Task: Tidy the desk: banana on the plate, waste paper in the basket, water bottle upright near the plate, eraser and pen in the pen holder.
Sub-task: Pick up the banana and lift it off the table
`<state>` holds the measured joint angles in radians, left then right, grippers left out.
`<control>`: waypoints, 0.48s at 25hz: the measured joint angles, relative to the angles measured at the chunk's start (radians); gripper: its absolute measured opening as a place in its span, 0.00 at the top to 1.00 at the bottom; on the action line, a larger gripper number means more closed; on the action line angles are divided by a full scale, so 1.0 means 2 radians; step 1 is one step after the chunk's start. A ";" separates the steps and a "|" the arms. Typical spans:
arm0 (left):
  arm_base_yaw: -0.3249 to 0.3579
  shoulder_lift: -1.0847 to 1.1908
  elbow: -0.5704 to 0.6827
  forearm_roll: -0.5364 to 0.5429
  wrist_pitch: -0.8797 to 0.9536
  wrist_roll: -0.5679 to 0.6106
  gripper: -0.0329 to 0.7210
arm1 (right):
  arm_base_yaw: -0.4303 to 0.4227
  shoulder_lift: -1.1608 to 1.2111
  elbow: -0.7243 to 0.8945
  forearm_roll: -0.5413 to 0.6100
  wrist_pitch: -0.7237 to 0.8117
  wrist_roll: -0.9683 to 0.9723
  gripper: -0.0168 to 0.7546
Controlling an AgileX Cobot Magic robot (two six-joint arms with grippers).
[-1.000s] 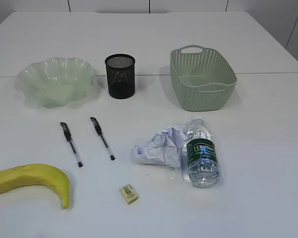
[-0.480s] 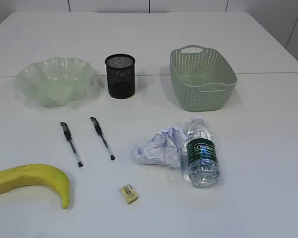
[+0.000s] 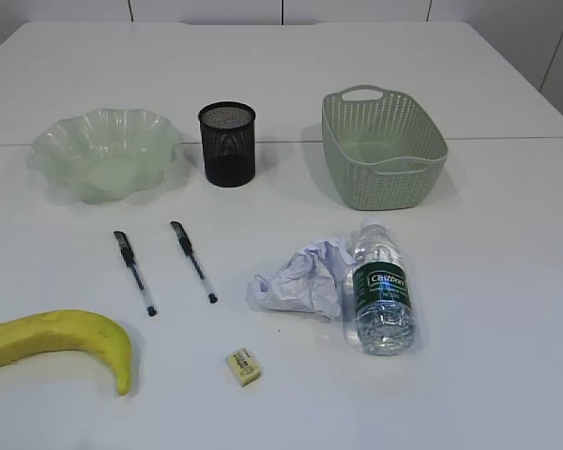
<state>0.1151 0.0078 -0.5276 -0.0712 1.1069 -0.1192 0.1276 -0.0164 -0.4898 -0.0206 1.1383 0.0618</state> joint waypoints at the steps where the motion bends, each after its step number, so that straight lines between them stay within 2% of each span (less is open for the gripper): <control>1: 0.000 0.000 0.000 -0.001 0.000 0.000 0.27 | 0.000 0.000 0.000 0.000 0.000 0.000 0.39; 8: 0.000 0.000 -0.001 -0.006 0.000 0.027 0.27 | 0.000 0.000 -0.007 0.000 -0.014 0.000 0.37; 12: 0.000 0.001 -0.005 -0.028 -0.010 0.045 0.27 | 0.000 0.004 -0.009 0.000 -0.016 0.000 0.39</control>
<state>0.1151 0.0107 -0.5385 -0.1268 1.0875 -0.0296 0.1276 -0.0078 -0.5083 -0.0206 1.1061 0.0618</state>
